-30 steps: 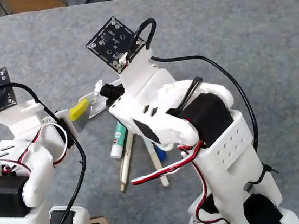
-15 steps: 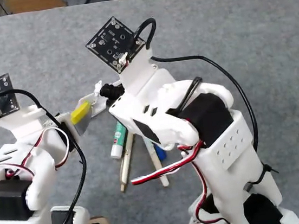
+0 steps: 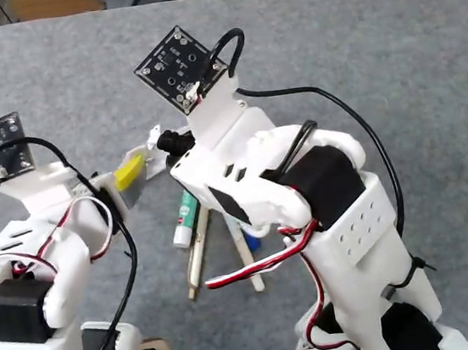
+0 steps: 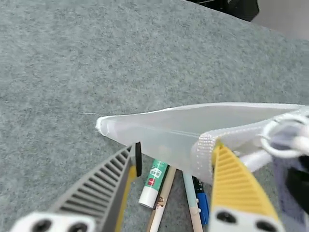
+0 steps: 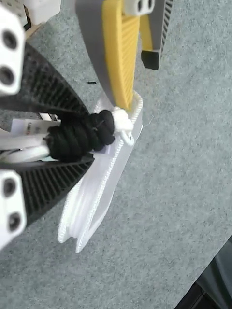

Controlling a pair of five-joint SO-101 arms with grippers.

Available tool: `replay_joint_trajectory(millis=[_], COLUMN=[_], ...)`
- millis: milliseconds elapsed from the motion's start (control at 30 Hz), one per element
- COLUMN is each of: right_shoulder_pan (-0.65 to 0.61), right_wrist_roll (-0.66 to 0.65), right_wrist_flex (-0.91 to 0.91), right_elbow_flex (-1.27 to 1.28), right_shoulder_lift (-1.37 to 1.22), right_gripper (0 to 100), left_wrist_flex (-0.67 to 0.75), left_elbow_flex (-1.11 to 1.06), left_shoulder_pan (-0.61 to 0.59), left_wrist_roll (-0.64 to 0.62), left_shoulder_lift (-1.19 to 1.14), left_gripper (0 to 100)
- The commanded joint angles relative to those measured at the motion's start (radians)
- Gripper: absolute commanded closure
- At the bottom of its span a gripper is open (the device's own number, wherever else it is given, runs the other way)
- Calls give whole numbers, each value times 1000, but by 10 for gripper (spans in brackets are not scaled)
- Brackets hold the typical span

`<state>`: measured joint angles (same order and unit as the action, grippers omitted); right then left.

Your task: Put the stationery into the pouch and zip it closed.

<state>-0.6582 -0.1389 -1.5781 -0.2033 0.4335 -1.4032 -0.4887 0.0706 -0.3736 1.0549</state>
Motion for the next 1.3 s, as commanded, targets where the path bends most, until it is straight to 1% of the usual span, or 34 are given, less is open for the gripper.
replay_joint_trajectory(millis=[0,133,200,500,833,1267], right_shoulder_pan=[8,8,8,17,181,310], right_wrist_roll=[8,8,8,2,3,6], right_wrist_flex=[17,17,17,11,9,9], right_elbow_flex=[-51,-51,-51,-51,-51,-51], right_shoulder_lift=[8,10,10,10,10,10], right_gripper=[986,986,986,986,986,986], left_wrist_flex=[31,74,95,106,98,98], left_elbow_flex=[-2,-39,-79,-97,-68,-68], left_shoulder_pan=[45,47,47,42,38,38], left_wrist_roll=[0,-2,-2,-2,-2,0], left_shoulder_lift=[-8,-5,0,2,2,2], left_gripper=[838,941,973,971,971,971])
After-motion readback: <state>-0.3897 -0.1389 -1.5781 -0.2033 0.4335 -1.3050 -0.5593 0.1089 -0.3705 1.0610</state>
